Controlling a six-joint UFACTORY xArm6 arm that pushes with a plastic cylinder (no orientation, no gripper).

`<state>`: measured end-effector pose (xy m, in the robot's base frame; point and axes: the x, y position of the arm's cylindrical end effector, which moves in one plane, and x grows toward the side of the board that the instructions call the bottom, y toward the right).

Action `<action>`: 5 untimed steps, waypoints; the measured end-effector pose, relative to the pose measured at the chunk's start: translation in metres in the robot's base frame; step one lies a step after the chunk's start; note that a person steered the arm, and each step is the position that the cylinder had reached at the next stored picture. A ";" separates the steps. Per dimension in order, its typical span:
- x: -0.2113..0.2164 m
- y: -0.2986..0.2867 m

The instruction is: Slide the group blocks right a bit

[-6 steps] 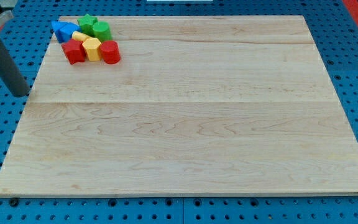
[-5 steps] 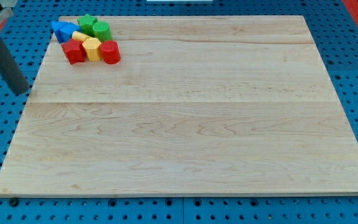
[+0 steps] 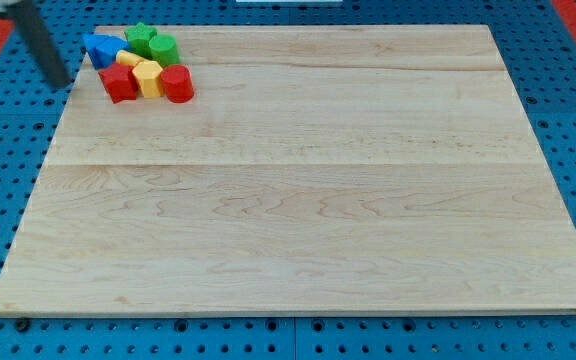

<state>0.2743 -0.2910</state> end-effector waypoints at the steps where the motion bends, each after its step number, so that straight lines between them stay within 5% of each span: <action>1: -0.043 -0.002; 3: -0.042 0.085; 5: -0.045 0.077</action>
